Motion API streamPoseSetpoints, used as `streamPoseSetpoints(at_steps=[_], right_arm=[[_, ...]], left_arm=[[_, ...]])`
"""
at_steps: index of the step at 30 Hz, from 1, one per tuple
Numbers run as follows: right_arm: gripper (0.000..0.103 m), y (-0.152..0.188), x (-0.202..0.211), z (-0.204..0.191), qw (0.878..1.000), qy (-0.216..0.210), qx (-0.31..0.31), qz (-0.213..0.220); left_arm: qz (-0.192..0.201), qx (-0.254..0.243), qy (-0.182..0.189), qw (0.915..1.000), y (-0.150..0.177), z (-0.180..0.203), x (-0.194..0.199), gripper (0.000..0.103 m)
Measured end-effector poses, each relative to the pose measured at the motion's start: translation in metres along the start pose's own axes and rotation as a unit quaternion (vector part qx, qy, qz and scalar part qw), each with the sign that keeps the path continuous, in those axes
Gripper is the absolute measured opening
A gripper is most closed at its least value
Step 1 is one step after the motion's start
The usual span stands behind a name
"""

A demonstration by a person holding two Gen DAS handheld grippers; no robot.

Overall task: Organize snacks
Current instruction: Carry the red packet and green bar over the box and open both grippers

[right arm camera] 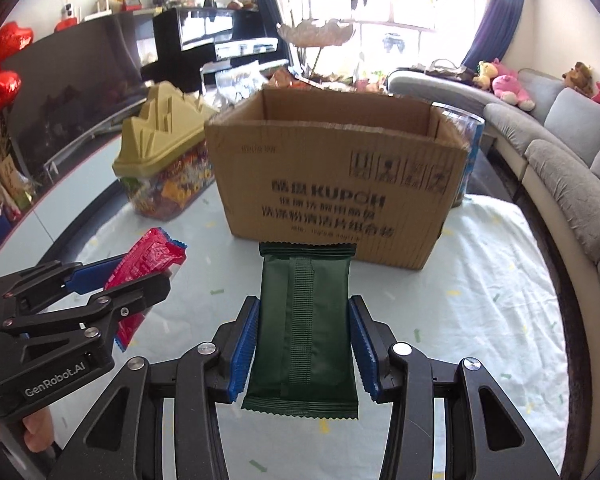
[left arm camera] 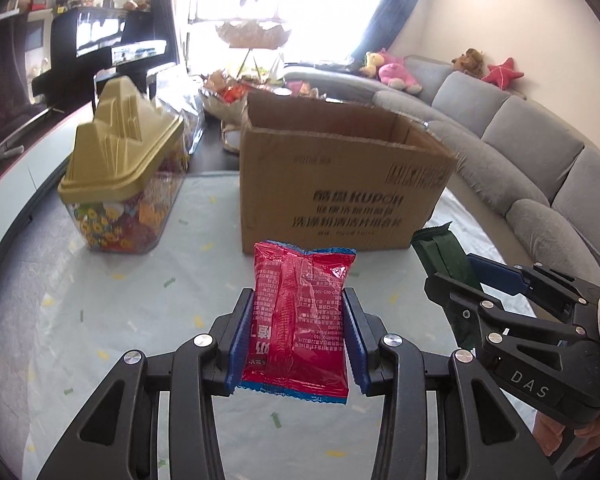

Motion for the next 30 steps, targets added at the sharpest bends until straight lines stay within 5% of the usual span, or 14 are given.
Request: streamPoseSetpoints(at_steps=[20,30], right_arm=[[0.045,-0.070,0.032,0.029,0.996,0.027,-0.018,0.085],[0.045,-0.099,0.013,0.041,0.997,0.013,-0.025,0.070]], left_arm=[[0.066,-0.024,-0.007,0.9975,-0.078,0.015,0.002,0.042],[0.054,-0.023,0.004,0.9982,-0.113,0.011,-0.017,0.042]])
Point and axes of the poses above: each gripper's, at about its wrist camera, not at the fingertips, and x roughly against the way its jaws point, z to its right, y to its underside, the point moved 2 cm from there along -x, roughly the way its jaws point, and after that the axes turned 11 degrees about z, right-handed, at the moved point
